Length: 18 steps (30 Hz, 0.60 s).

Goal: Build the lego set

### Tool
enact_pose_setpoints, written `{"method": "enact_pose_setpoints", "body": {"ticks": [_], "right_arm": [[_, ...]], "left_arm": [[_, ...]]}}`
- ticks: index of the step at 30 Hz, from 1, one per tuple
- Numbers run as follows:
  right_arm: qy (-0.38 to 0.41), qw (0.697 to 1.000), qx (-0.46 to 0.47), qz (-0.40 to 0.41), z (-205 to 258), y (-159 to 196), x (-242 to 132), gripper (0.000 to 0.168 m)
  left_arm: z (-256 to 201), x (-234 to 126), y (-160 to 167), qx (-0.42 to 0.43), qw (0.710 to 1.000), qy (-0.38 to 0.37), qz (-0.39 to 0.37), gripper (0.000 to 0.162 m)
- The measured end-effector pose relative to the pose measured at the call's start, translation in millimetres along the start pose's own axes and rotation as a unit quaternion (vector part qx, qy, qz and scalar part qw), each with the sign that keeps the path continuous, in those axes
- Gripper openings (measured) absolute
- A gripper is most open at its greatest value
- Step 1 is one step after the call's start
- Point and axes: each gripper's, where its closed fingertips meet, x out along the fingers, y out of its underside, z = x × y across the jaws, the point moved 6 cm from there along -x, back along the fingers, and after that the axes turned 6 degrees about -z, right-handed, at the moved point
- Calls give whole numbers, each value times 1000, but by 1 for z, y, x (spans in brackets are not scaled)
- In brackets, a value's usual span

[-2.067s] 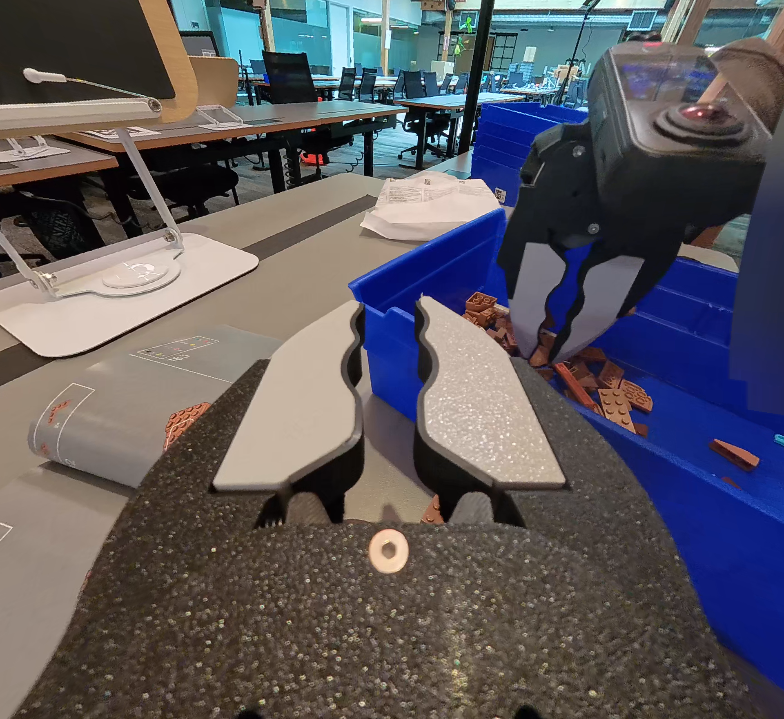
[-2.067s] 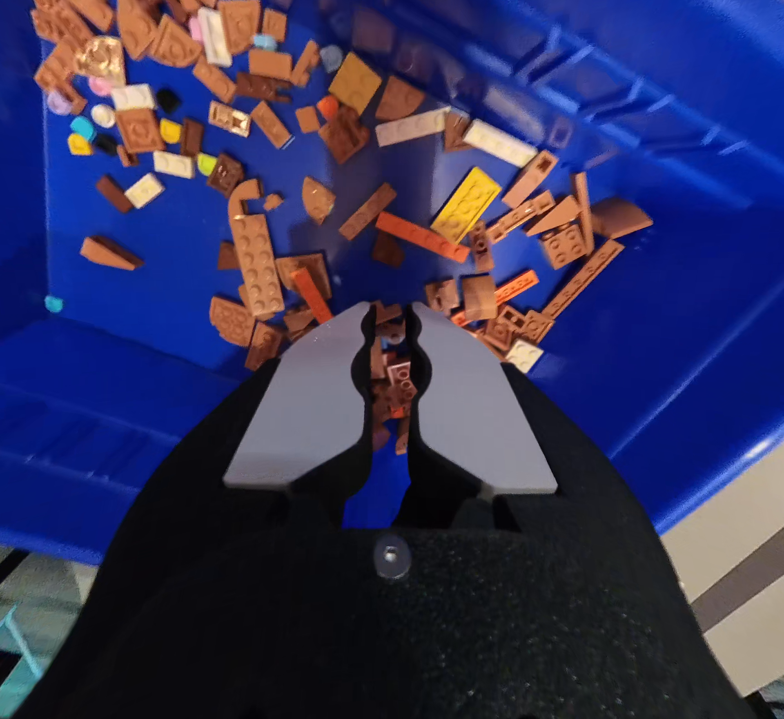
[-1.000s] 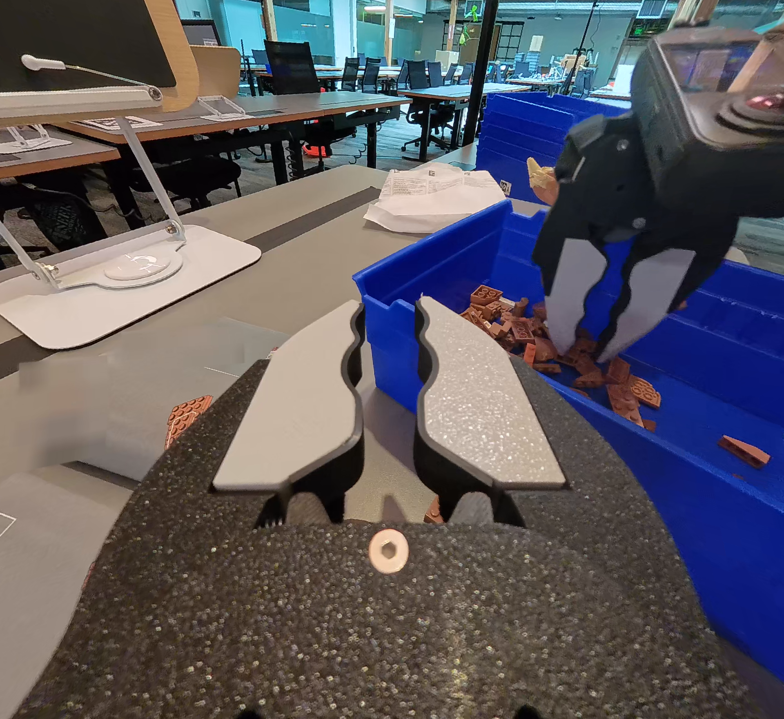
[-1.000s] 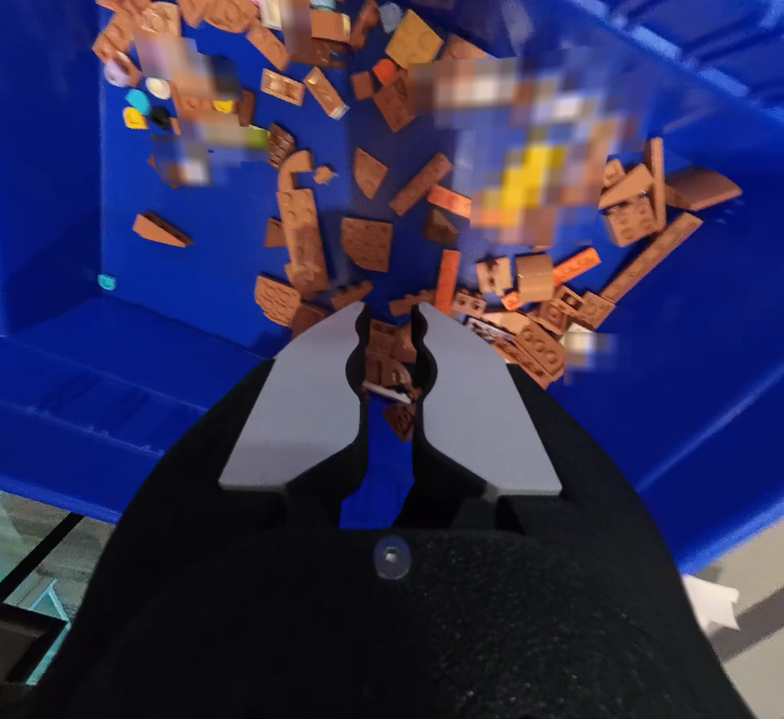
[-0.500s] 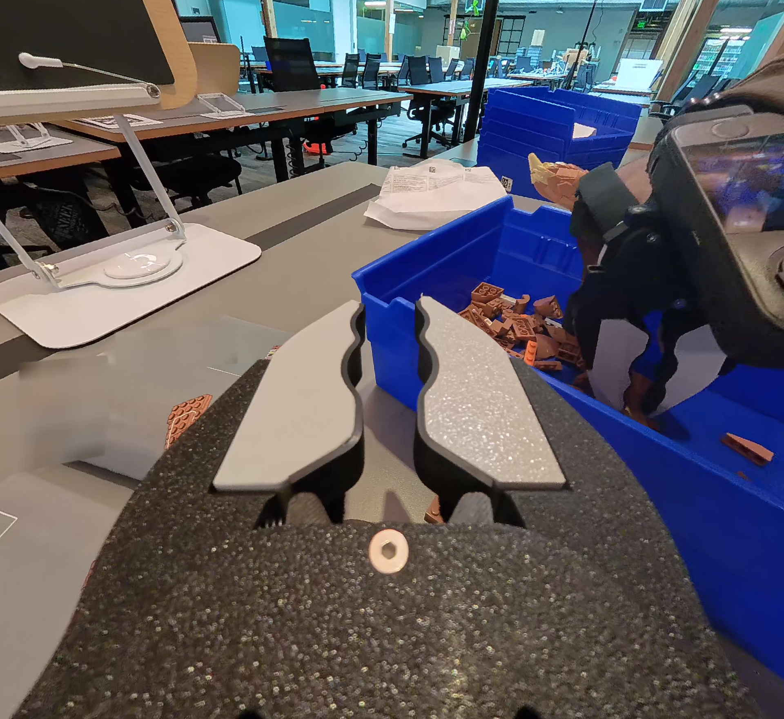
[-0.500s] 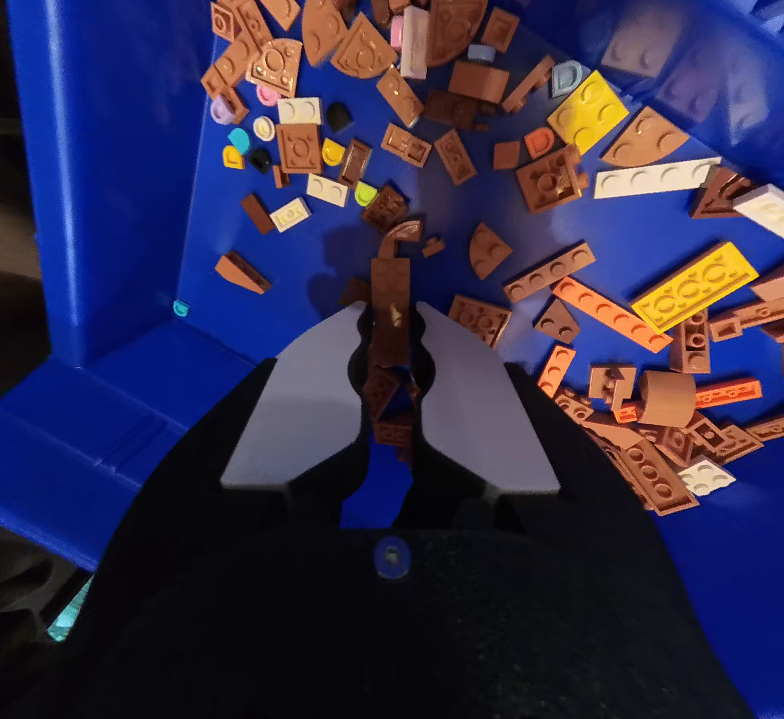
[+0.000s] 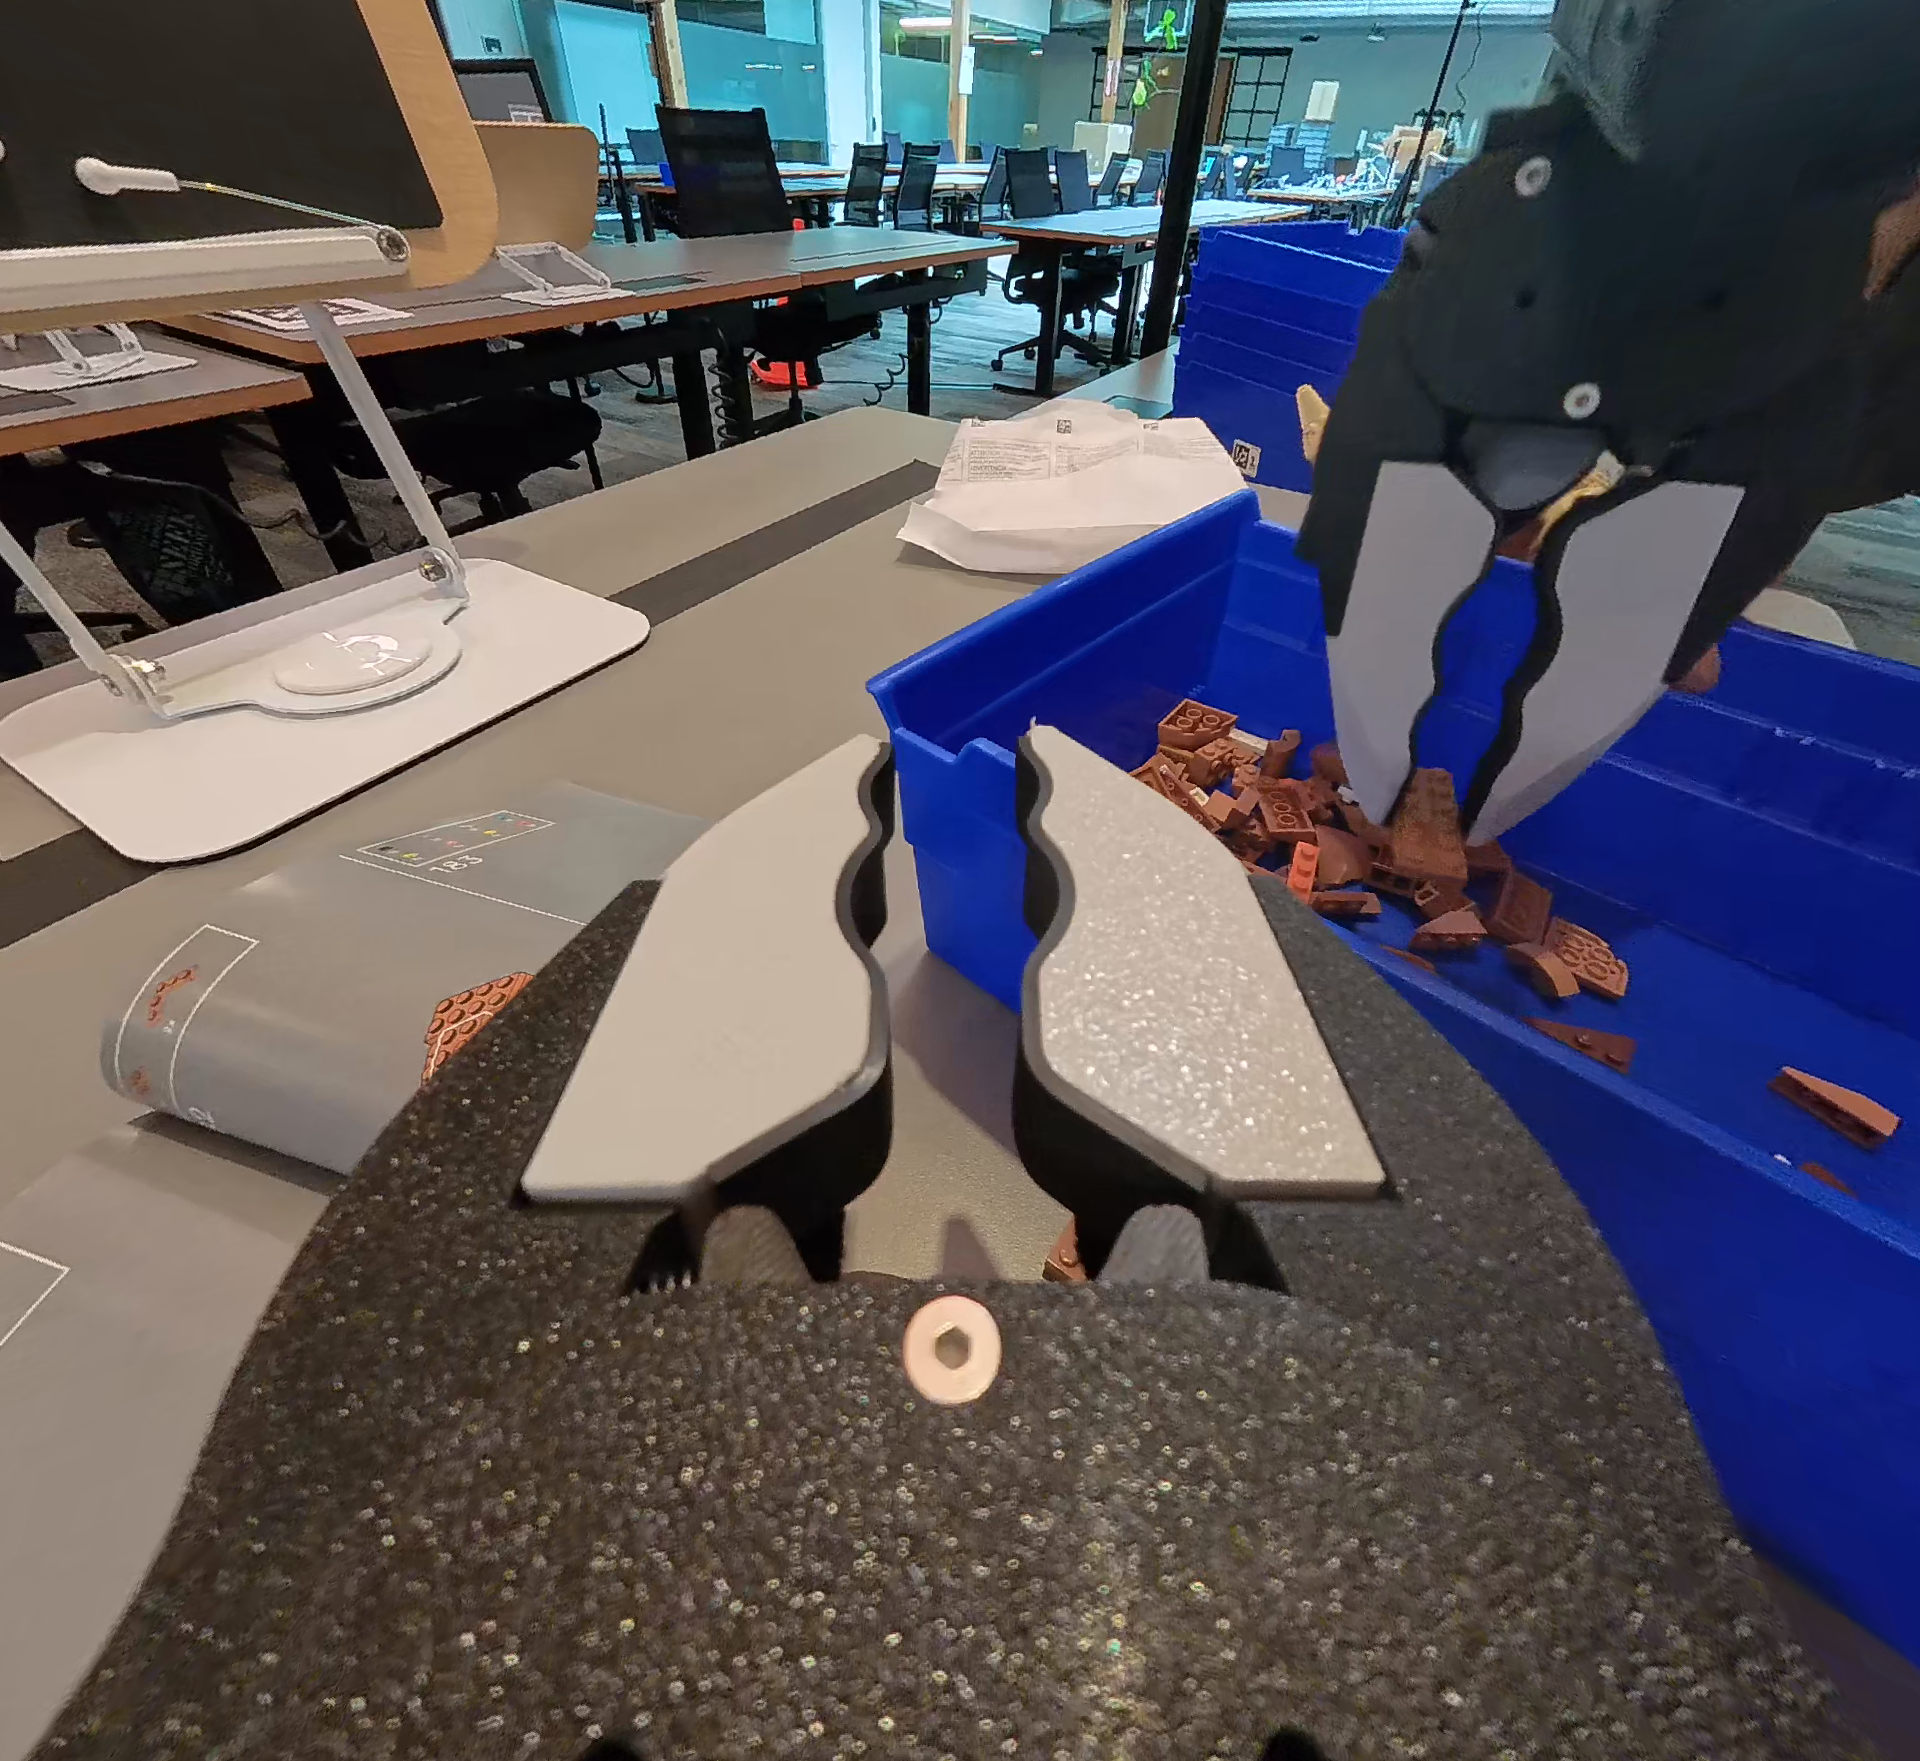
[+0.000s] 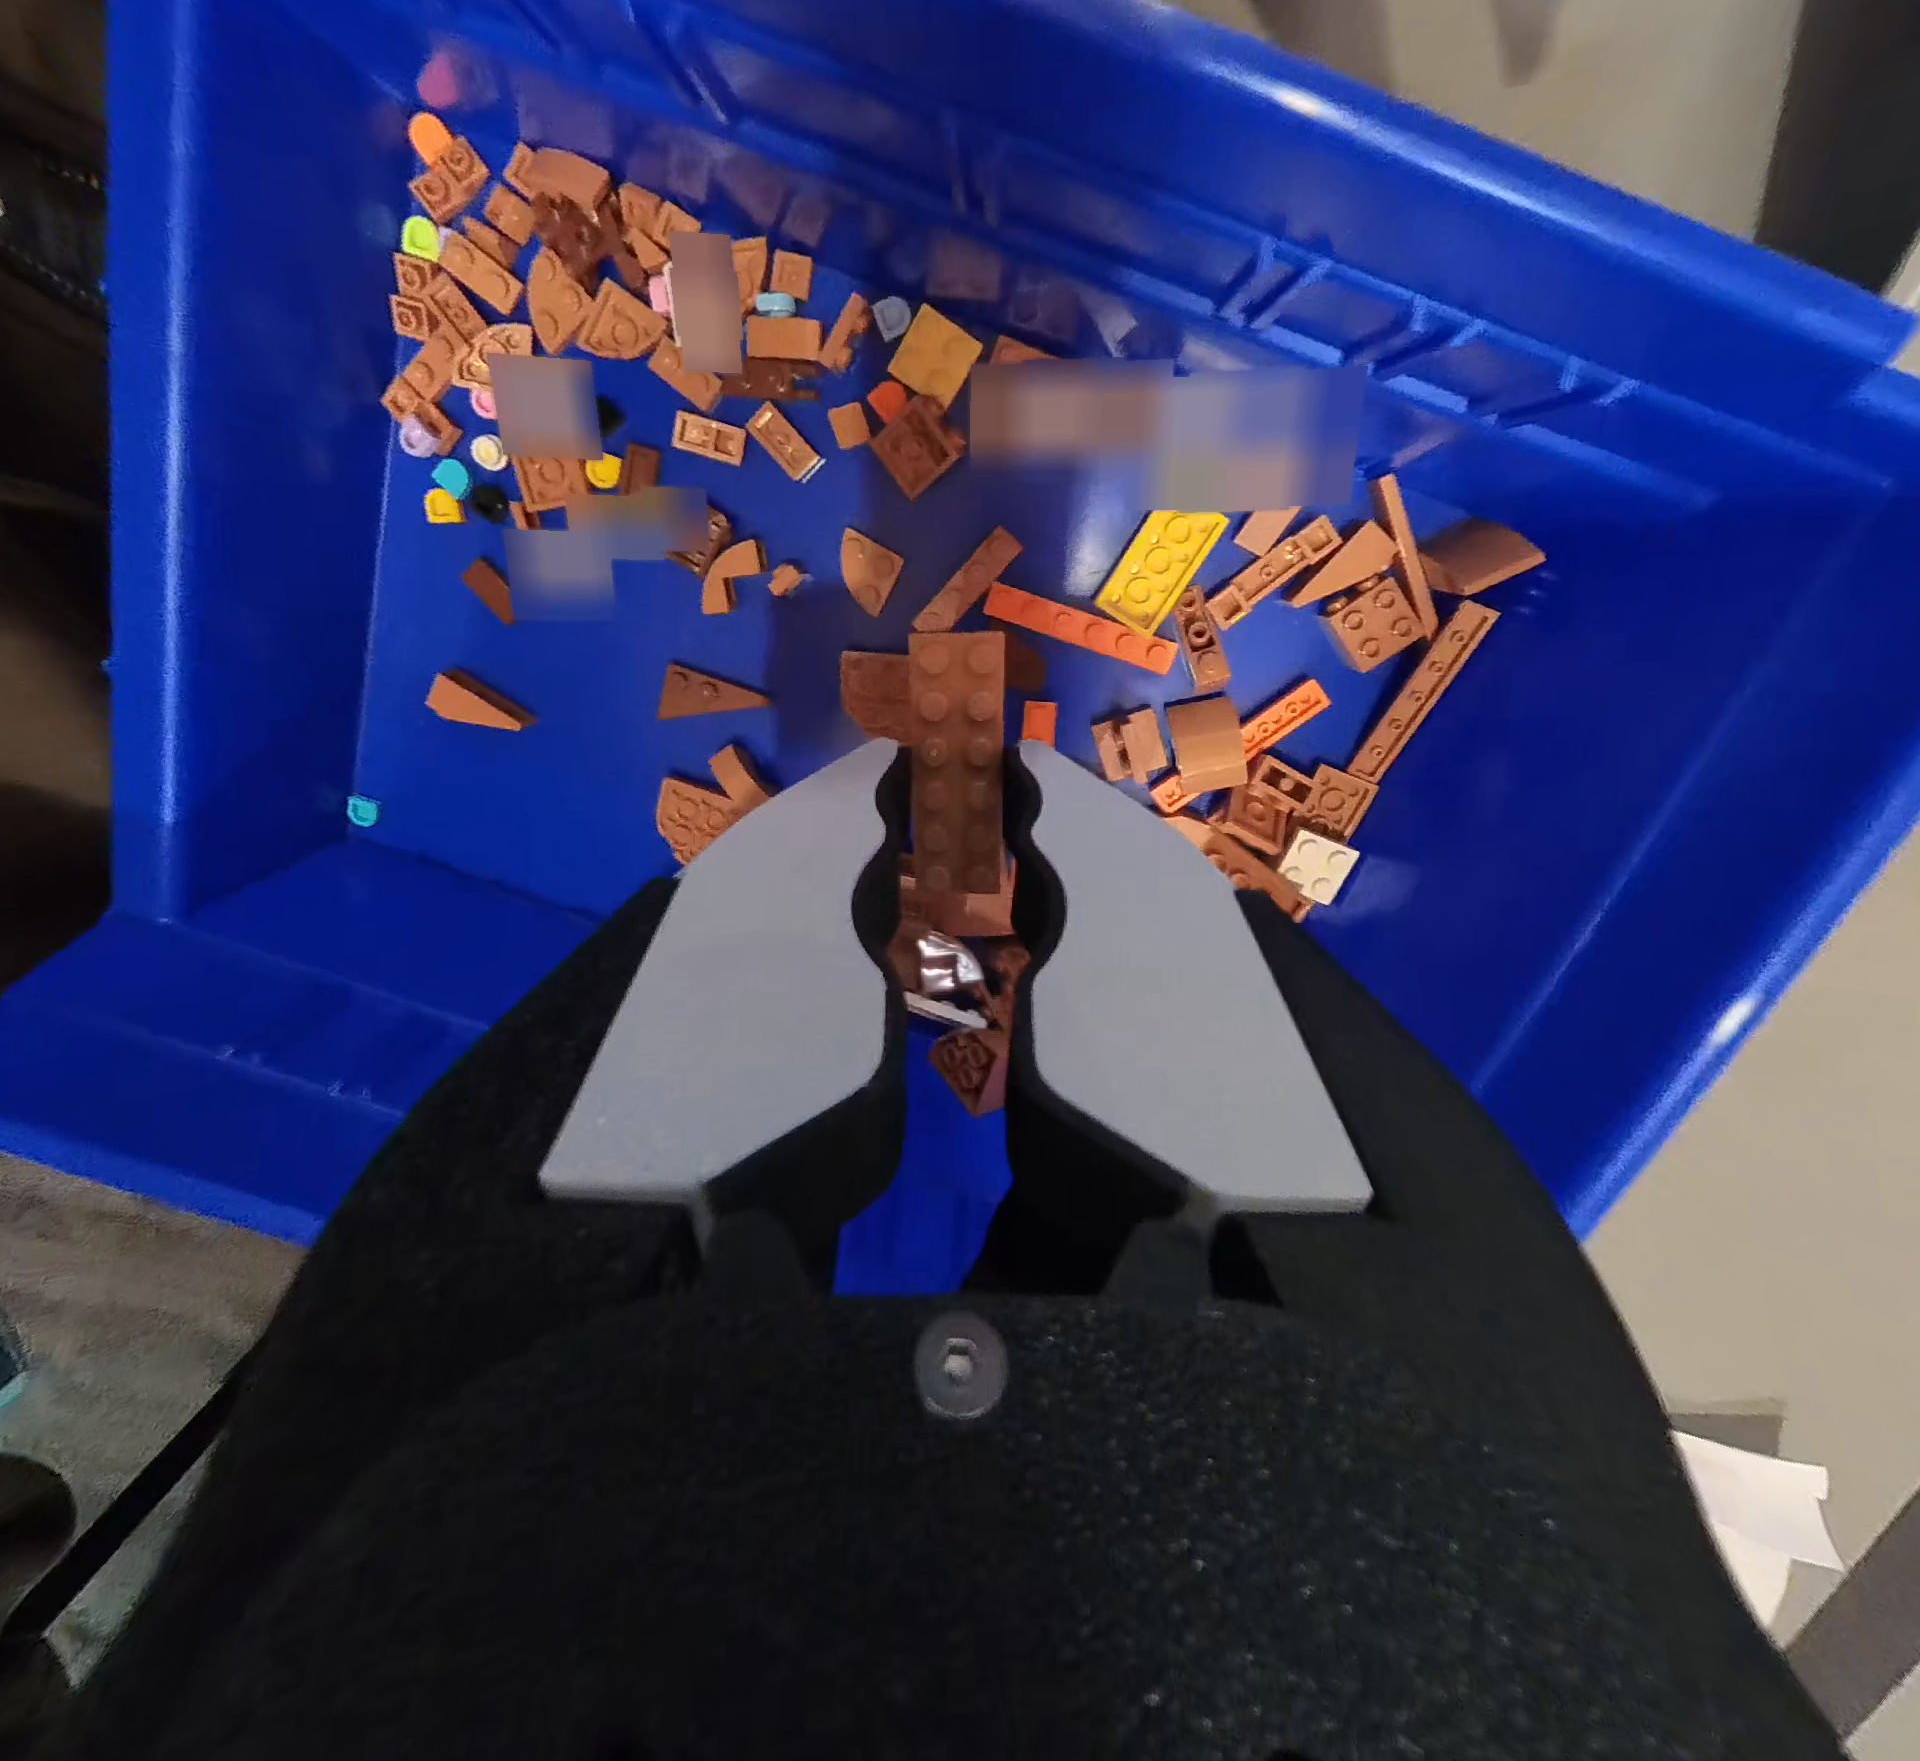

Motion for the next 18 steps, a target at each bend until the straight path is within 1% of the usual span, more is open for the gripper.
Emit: {"method": "enact_pose_setpoints", "body": {"ticks": [7,10,15,18], "right_arm": [[-57,997,-16,45,21,4,38,16],[-71,996,-16,57,24,6,47,16],[-59,997,-10,45,18,6,38,18],[-33,999,-10,32,10,3,28,19]], "left_arm": [[0,0,1,2,1000,-1,2,22],[1,0,1,2,1000,-3,2,22],[2,-1,0,1,1000,-4,1,22],[2,0,0,1,1000,-5,0,22]]}}
